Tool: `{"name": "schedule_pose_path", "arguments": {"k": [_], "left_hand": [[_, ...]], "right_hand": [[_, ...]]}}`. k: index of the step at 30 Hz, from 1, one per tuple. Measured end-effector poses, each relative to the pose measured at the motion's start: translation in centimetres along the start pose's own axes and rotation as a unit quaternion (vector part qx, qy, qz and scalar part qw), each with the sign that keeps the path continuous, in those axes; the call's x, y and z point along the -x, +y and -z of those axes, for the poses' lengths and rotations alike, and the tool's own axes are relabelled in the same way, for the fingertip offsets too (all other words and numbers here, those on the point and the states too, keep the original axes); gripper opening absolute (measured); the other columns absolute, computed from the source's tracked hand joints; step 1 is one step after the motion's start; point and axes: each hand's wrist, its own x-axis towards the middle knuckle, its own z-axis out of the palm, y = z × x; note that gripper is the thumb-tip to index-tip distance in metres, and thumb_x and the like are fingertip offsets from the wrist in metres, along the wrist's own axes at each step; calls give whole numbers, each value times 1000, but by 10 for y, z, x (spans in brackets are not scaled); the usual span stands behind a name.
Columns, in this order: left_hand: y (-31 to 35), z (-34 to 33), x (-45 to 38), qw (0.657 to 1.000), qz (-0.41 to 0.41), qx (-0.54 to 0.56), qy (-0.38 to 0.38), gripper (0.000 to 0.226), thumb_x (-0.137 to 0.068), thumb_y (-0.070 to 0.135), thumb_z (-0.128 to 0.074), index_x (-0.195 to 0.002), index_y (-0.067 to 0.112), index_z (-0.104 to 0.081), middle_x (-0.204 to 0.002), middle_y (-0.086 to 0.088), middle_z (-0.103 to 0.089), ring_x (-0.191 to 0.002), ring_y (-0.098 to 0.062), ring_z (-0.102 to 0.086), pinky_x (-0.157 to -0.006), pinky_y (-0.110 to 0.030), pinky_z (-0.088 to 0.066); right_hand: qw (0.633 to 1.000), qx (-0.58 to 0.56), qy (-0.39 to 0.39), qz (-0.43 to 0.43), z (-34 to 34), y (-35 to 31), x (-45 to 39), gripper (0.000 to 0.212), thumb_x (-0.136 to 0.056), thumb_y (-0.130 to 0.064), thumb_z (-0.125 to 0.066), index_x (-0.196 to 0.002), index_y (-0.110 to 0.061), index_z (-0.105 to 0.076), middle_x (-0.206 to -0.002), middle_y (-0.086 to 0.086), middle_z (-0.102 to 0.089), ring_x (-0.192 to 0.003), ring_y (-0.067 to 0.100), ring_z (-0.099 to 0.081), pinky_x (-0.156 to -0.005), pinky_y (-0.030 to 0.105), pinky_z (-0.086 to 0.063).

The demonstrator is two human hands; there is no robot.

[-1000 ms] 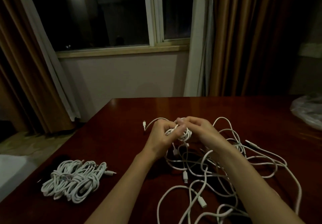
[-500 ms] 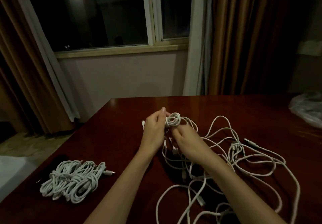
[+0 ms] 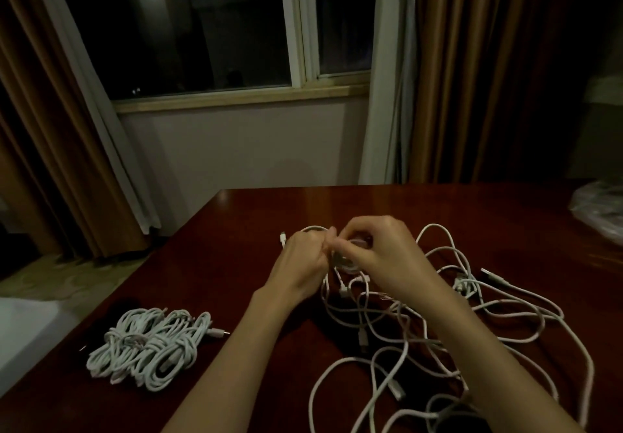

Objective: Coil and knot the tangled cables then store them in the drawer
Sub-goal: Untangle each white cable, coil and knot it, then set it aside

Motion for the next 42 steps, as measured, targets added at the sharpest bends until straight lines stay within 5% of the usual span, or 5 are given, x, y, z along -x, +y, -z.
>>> {"name": "schedule_pose_path", "arguments": {"k": [4,9,21,28,42], "left_hand": [[8,-11,1,994,-42,97,-28,52,-86,38,-31,-61,-3,-53,-57,-18,-53,-51,-31,-46,-51,-49,-35],[20,-13,1,976,-5,219,14,30,-84,44,-47,-64,23,-55,-58,9,-60,-55,-4,-53,-54,-22,-40],[10,-10,-11,951,177,246,70,52,-107,30,-22,-85,18,-67,-64,11,-64,-69,-2,-60,-68,-22,-45],[0,-10,-1,980,155,118,-41,33,-102,31,-25,-88,17,-52,-90,3,-57,-93,-15,-53,-91,-34,-31],[19,-3,0,976,64,203,-43,53,-94,40,-32,-67,1,-55,-65,-19,-56,-62,-21,-49,-62,-39,-41]], "right_hand": [[985,-149,46,-79,6,18,-5,16,-85,-23,-71,-80,-10,-63,-60,-4,-64,-54,2,-58,-55,15,-44],[952,-257,59,-156,-7,31,-4,15,-91,-20,-64,-81,-10,-58,-75,14,-67,-66,24,-65,-59,31,-52],[990,124,-22,-69,-23,20,1,18,-100,-23,-46,-111,-19,-60,-86,-7,-62,-68,5,-57,-58,16,-41],[982,170,-73,-43,-13,12,3,21,-95,-23,-55,-76,-20,-64,-73,-4,-61,-64,10,-57,-61,28,-49],[969,-220,1,-110,16,14,-1,5,-85,-18,-69,-84,-17,-73,-81,-2,-74,-79,5,-70,-67,14,-53]]}}
